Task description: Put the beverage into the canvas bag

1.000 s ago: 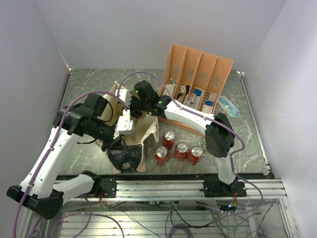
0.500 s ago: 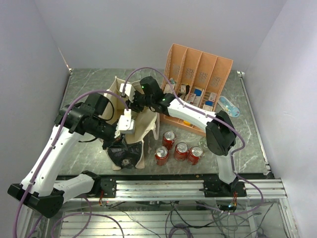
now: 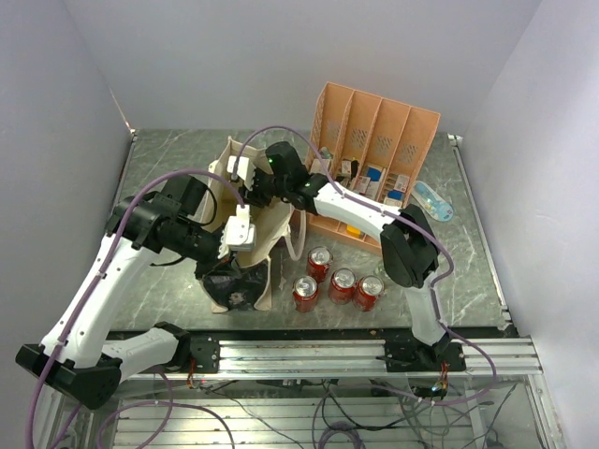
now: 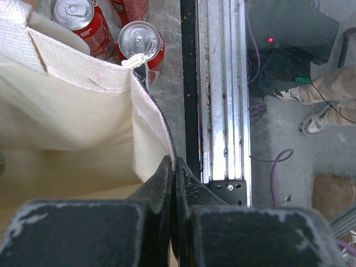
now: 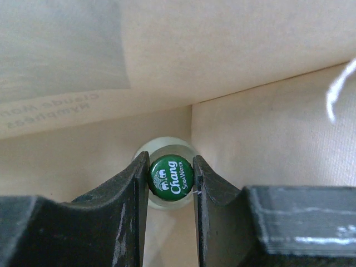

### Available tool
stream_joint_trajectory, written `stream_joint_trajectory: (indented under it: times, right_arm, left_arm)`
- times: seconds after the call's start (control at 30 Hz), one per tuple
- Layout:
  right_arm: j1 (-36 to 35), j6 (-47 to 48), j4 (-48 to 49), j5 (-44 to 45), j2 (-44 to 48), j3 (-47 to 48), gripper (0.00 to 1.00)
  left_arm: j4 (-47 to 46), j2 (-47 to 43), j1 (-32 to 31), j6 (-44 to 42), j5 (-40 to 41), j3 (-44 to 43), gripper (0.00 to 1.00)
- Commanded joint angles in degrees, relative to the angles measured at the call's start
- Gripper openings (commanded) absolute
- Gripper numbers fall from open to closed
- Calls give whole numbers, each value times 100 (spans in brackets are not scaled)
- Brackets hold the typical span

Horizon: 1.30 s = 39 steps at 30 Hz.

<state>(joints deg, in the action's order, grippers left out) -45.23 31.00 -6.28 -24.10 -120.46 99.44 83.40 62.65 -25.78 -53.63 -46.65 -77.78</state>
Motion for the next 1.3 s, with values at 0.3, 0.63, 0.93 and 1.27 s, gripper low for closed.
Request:
stream_joint_trajectory:
  times: [0.3, 0.63, 0.93, 1.27]
  right_arm:
    - [233, 108, 142, -488, -74, 531, 0]
    - [224, 182, -221, -578, -129, 681, 0]
    - [179, 113, -353, -631, -195, 805, 8]
    - [172, 102, -119, -692, 24, 498, 10]
  left_arm:
    - [-266, 40, -56, 234, -76, -87, 33]
    - [-1604, -204, -56, 1073, 509, -364, 78]
    - [-3139, -705, -47, 2315, 1955, -356, 84]
    - [-4172, -537, 675, 3716, 3352, -515, 86]
